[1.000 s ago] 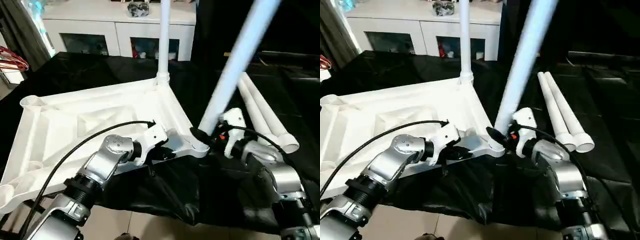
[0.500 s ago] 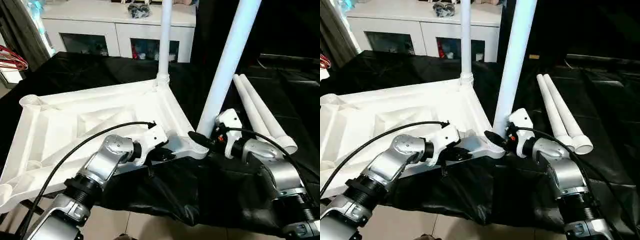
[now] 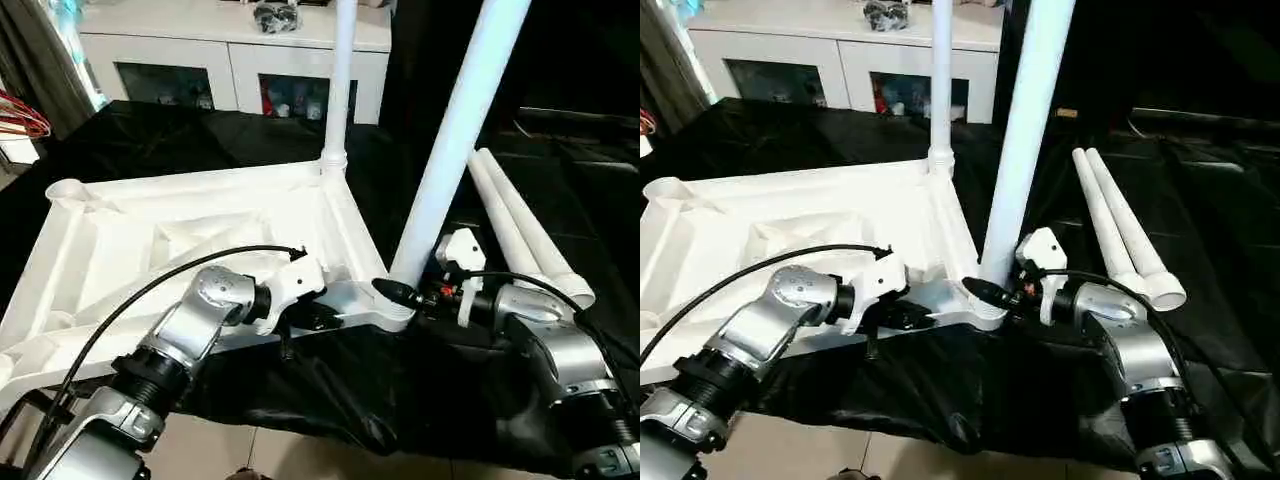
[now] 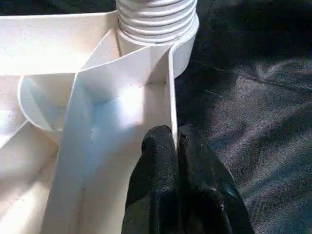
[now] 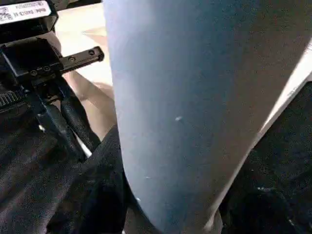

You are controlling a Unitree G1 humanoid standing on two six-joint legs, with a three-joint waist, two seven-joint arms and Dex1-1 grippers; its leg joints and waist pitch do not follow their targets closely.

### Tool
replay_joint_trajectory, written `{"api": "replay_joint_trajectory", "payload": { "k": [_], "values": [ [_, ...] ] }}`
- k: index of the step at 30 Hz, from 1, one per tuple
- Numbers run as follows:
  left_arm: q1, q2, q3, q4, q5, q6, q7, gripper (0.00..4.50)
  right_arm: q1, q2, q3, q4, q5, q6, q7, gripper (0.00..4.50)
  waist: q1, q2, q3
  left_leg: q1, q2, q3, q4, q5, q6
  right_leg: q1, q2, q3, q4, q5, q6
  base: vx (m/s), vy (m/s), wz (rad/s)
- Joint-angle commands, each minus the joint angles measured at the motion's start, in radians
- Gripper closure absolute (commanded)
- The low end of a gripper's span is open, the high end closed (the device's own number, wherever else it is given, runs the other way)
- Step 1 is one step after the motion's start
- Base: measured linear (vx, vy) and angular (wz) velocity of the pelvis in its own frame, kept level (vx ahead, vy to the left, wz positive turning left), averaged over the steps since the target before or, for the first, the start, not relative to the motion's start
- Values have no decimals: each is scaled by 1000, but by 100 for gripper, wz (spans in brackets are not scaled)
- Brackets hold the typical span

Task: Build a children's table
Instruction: Insert table leg to table base

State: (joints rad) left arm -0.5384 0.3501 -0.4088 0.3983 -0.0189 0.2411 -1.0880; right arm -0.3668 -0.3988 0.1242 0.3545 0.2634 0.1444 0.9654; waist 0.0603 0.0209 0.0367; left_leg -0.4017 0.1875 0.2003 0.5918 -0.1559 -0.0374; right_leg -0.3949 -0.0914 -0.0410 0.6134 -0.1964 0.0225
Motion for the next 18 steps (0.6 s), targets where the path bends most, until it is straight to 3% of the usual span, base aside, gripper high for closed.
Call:
{"api": "replay_joint_trajectory", "payload": {
  "k": [1,4,5,8,11,13,14,18],
  "values": [
    [-35,-19,17,-42,-12,-6,0,450,18,18,28,111,-59,33,-42,257,0,-2,-53,33,41,-24,-78,-348,2,27,-48,30,-84,-240,-234,0,0,0],
    [-67,-56,52,-5,11,45,122,450,-15,56,-1,185,-90,22,-185,257,-3,-2,-50,35,41,-25,-81,-376,-14,22,-49,30,-87,-290,-227,0,0,0],
    [-82,-74,67,8,16,77,171,450,-31,74,-14,222,-104,14,-251,257,-8,-3,-47,40,39,-27,-81,-413,-39,17,-51,28,-92,-366,-211,0,0,0],
    [-114,-122,102,26,26,151,284,450,-79,126,-48,315,-121,-9,-403,257,-15,-2,-47,37,37,-34,-85,-440,-55,18,-52,24,-99,-424,-177,0,0,0],
    [-160,-193,145,63,41,236,436,450,-157,192,-81,431,-132,-24,-583,257,-25,1,-48,38,32,-34,-82,-459,-58,13,-49,21,-104,-424,-179,0,0,0],
    [-166,-204,151,70,45,245,459,450,-170,202,-86,450,-134,-29,-608,257,-26,-3,-48,36,31,-35,-81,-459,-49,15,-49,20,-107,-425,-175,0,0,0],
    [-184,-236,174,98,45,252,529,450,-202,227,-100,494,-134,-40,-662,257,-27,-2,-50,31,31,-34,-81,-440,-41,17,-50,21,-105,-400,-175,0,0,0],
    [-215,-291,194,162,64,237,655,450,-266,291,-129,577,-123,-60,-752,257,-25,-4,-54,29,30,-28,-77,-395,-20,18,-46,22,-102,-319,-194,0,0,0]
  ]
}}
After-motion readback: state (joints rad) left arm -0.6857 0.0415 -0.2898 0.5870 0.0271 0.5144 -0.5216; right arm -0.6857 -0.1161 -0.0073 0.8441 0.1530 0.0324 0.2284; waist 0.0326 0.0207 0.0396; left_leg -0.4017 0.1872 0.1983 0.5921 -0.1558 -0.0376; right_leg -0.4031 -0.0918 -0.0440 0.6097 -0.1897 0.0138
